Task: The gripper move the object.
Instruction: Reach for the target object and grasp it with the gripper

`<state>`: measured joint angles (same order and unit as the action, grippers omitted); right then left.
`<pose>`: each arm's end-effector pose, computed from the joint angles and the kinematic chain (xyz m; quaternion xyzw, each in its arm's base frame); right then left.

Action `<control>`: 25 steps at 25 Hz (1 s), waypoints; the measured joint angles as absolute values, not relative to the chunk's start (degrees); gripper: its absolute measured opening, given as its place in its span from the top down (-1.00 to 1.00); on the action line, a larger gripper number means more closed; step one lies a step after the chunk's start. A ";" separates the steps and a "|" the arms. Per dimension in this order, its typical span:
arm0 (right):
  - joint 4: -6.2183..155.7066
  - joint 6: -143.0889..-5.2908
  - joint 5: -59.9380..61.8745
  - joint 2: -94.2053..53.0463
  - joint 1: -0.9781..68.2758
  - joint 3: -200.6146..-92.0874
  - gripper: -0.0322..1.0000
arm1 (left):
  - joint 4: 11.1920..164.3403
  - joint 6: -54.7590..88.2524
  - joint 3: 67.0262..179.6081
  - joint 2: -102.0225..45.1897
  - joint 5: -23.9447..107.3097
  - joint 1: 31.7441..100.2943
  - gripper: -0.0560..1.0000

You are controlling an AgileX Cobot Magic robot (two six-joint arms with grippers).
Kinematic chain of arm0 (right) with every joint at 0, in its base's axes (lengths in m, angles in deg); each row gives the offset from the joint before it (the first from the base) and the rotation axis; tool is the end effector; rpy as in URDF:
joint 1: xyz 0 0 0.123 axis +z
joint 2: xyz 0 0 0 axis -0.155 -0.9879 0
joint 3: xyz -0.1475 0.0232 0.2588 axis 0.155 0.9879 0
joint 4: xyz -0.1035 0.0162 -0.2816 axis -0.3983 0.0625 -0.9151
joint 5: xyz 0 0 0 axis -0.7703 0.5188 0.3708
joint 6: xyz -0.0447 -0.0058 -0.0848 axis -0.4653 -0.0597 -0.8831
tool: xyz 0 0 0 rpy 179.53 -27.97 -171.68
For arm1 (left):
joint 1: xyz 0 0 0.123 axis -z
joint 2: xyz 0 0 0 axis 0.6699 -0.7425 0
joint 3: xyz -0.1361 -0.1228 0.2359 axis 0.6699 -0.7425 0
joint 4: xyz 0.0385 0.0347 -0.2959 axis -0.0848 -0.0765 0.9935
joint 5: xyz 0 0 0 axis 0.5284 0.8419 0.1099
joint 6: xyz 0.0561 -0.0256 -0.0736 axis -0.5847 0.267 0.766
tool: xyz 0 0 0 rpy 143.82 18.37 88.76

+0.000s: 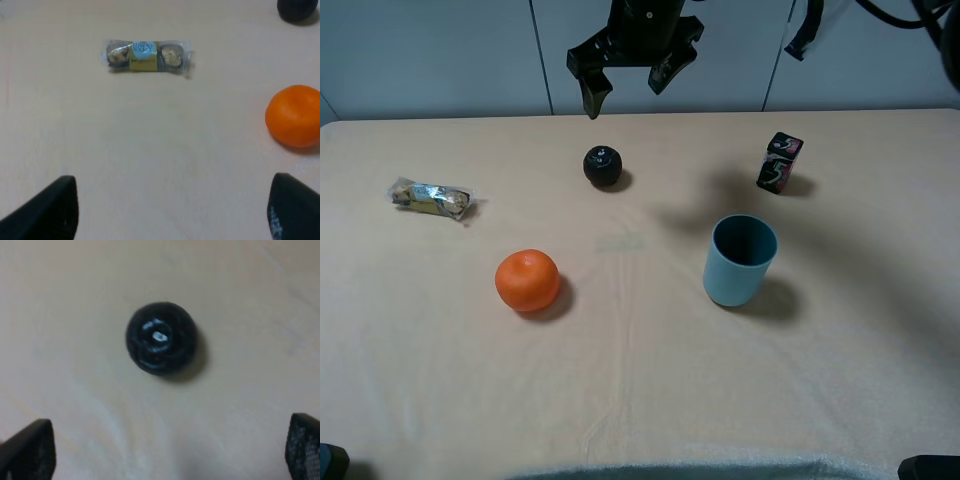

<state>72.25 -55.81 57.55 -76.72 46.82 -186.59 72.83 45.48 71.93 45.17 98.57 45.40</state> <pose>0.4300 0.3452 0.2353 -0.3448 0.9208 0.0945 0.1559 0.0288 0.0004 0.2964 0.0640 0.8507 0.0215 0.5213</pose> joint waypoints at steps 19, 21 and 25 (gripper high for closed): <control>72.95 -58.42 49.41 -85.42 47.78 -189.15 -0.41 | 72.78 45.48 71.93 45.17 98.57 45.40 -0.57; 72.45 -58.47 48.39 -86.06 47.78 -189.15 -0.41 | 72.78 45.48 71.93 45.17 98.57 45.40 -0.57; 71.90 -58.59 46.87 -87.20 47.78 -189.15 -0.41 | 72.78 45.48 71.93 45.17 98.57 45.40 -0.57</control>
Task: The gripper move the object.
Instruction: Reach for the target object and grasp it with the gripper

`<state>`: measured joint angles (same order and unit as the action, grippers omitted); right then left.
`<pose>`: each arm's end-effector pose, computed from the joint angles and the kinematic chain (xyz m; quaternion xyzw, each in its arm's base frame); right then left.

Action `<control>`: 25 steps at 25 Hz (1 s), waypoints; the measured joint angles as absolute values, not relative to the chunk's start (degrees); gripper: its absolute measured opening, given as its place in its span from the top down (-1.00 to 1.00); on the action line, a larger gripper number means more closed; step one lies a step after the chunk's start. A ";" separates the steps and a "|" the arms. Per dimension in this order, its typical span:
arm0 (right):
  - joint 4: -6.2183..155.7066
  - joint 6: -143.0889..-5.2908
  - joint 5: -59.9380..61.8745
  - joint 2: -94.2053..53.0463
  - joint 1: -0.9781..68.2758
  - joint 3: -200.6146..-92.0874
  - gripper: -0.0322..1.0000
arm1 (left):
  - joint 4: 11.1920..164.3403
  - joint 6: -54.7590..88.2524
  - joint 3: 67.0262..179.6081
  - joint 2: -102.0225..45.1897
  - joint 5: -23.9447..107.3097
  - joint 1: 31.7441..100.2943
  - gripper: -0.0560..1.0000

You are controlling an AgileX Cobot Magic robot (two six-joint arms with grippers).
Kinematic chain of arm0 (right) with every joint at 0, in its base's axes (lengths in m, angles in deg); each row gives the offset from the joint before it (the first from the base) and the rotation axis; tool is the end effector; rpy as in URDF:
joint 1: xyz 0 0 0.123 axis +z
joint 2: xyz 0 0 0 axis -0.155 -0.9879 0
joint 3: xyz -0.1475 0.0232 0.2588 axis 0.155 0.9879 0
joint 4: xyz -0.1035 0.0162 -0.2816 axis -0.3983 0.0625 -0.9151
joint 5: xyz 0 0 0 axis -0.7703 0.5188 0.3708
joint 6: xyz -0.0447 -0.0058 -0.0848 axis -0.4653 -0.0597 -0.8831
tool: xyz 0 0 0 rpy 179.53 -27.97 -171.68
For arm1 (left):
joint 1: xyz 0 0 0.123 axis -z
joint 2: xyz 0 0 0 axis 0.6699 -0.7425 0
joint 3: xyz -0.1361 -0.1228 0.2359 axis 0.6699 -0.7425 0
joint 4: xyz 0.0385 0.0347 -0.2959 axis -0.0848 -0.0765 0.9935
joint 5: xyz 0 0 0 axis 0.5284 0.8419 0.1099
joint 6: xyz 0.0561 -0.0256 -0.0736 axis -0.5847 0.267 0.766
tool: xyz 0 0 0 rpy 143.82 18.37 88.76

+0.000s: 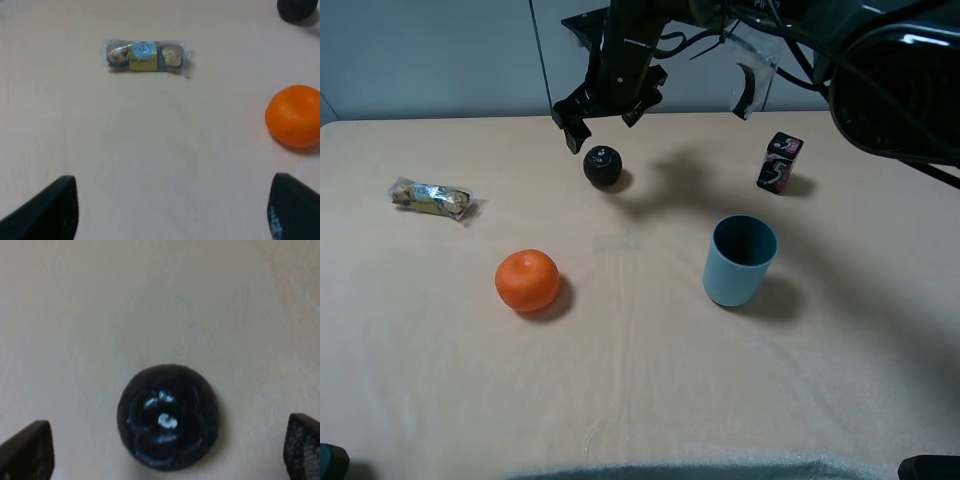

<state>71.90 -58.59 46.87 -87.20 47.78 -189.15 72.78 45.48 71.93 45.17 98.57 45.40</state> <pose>0.4520 0.3731 0.1525 -0.3674 0.9074 0.0934 0.1815 0.0288 0.0005 0.2964 0.0640 0.8507 0.0220 0.5213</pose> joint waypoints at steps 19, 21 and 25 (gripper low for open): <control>70.00 -61.02 42.55 -90.67 47.78 -189.15 -0.41 | 72.78 45.48 71.93 45.17 98.57 45.40 -0.57; 70.00 -61.44 42.55 -90.68 47.78 -189.15 -0.41 | 72.78 45.48 71.93 45.17 98.57 45.40 -0.57; 70.84 -62.09 42.55 -91.39 47.78 -189.15 -0.41 | 72.78 45.48 71.93 45.17 98.57 45.40 -0.57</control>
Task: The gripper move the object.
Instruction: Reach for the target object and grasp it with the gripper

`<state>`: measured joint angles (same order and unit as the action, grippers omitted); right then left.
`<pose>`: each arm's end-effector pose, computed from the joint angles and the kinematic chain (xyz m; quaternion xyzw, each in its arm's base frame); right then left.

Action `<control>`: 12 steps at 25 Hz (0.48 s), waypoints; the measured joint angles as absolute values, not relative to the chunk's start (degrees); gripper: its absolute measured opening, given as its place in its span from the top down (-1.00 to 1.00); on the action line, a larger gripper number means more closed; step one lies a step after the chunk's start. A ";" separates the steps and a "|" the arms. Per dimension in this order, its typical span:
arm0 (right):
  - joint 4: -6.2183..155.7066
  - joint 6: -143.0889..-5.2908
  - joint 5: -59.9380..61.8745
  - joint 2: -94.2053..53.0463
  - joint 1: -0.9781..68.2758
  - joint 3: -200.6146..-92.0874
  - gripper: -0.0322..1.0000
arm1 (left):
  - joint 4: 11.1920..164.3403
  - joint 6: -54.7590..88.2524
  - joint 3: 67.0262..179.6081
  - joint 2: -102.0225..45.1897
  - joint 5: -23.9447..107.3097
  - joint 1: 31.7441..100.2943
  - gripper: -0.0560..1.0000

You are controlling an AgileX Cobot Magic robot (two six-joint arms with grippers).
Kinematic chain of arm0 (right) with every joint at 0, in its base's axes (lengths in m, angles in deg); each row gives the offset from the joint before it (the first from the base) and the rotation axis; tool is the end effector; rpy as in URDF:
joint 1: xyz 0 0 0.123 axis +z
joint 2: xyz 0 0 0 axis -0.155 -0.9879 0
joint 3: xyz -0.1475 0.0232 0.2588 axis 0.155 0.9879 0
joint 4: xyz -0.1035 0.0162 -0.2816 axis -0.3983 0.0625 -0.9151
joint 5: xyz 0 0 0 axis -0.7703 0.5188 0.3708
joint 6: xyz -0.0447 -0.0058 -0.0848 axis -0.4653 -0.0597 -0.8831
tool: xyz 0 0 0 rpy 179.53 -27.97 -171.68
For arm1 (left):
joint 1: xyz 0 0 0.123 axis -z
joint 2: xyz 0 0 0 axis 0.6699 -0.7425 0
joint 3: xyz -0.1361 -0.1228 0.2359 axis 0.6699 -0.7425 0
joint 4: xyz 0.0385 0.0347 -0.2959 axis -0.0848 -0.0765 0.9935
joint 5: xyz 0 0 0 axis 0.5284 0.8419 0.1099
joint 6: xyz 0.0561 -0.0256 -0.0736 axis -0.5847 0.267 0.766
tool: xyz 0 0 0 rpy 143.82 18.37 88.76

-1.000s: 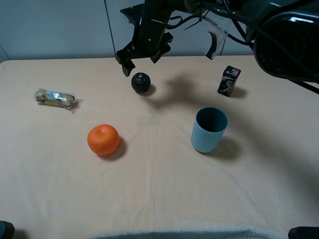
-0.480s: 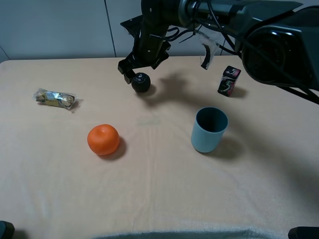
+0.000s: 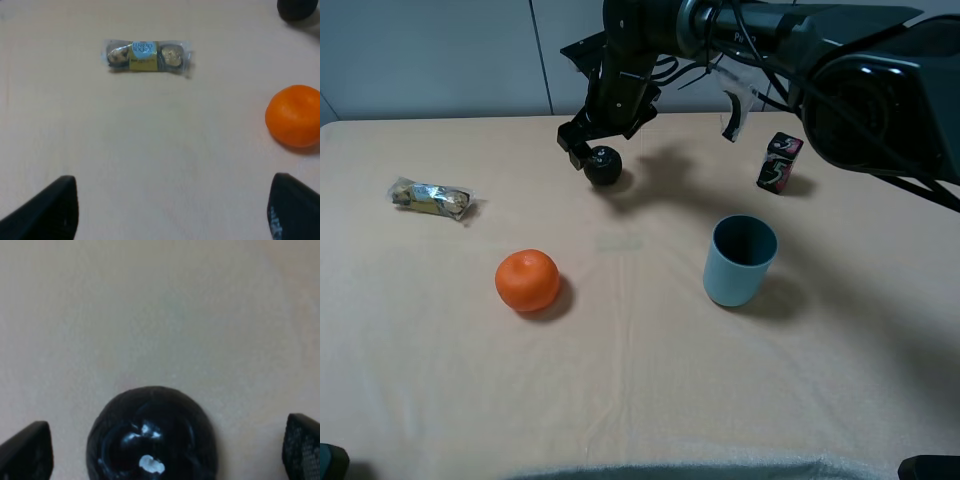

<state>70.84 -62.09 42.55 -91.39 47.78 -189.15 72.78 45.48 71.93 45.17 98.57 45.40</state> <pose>0.4588 0.3764 0.1121 -0.3962 0.8953 0.0788 0.1878 0.0288 0.0005 0.2964 0.0640 0.8507 0.0220 0.5213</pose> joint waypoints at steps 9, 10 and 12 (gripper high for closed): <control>71.81 -63.00 41.64 -93.95 47.78 -189.15 -0.41 | 72.78 45.48 71.93 45.17 98.57 45.40 -0.57; 71.86 -63.06 41.49 -93.99 47.78 -189.15 -0.41 | 72.78 45.48 71.93 45.17 98.57 45.40 -0.57; 71.91 -63.11 41.15 -94.02 47.78 -189.15 -0.41 | 72.78 45.48 71.93 45.17 98.57 45.40 -0.57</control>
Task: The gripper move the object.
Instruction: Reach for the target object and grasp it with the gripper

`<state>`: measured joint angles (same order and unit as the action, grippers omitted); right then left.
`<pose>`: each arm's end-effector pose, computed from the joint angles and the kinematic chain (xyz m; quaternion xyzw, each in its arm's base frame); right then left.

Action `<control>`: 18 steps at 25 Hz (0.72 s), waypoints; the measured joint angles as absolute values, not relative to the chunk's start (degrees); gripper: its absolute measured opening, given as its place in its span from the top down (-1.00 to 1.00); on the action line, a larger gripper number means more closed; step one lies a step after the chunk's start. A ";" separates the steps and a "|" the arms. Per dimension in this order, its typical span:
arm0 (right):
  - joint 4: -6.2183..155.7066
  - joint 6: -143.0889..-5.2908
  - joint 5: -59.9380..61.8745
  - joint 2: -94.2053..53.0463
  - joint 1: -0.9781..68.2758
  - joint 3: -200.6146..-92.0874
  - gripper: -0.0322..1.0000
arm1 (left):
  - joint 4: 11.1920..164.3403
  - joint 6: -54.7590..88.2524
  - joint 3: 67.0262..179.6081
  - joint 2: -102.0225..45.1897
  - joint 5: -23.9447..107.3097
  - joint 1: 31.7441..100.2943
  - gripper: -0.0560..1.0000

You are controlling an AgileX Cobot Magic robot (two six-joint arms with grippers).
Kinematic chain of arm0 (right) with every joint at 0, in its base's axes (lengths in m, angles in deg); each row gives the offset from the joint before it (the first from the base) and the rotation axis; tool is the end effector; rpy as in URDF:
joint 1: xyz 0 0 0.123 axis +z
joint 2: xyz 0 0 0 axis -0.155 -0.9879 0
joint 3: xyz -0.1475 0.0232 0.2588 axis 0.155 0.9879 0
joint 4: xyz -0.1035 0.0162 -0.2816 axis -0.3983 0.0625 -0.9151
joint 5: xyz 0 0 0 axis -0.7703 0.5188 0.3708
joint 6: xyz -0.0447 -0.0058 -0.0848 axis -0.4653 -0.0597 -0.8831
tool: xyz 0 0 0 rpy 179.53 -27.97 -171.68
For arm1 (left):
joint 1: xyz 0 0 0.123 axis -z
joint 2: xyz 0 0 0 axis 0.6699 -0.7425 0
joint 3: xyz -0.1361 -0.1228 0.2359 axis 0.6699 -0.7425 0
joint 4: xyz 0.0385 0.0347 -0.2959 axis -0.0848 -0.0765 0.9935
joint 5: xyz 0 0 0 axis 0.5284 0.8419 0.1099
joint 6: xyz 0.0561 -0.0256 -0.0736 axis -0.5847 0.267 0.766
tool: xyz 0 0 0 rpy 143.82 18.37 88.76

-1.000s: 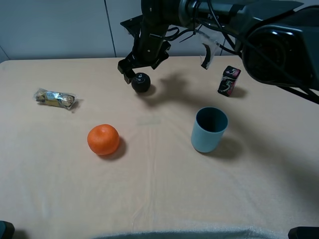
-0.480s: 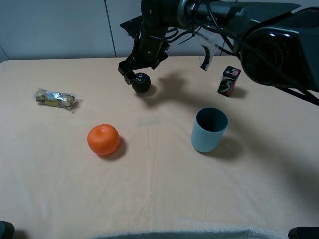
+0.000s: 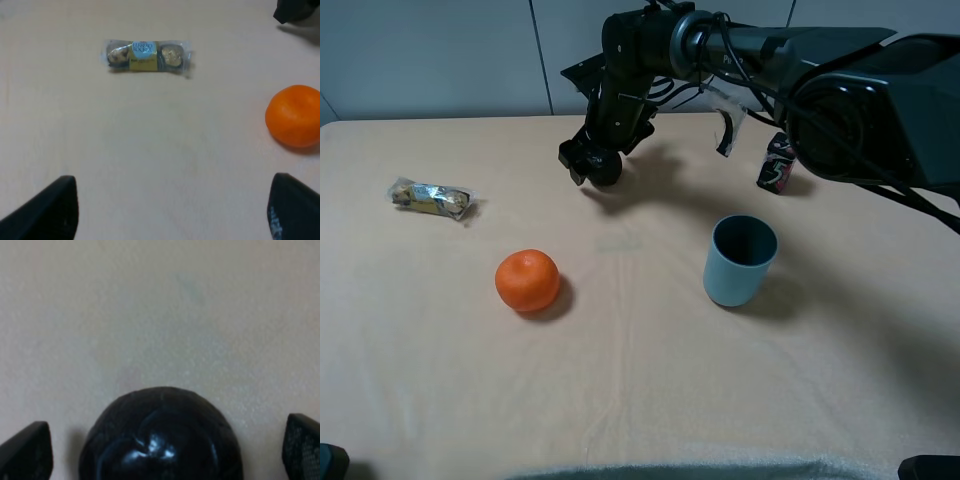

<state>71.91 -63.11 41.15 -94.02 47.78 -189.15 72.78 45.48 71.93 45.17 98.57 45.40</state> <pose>0.4589 0.3780 0.0858 -0.3997 0.8958 0.0819 0.1764 0.0288 0.0005 0.2964 0.0640 0.8507 0.0220 0.5213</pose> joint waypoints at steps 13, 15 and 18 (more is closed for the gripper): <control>72.03 -63.13 41.25 -94.81 47.78 -189.15 -0.33 | 72.78 45.48 71.93 45.17 98.57 45.40 -0.57; 72.03 -63.13 41.25 -94.81 47.78 -189.15 -0.22 | 72.78 45.48 71.93 45.17 98.57 45.40 -0.57; 72.08 -63.13 41.37 -94.81 47.78 -189.15 -0.03 | 72.78 45.48 71.93 45.17 98.57 45.40 -0.57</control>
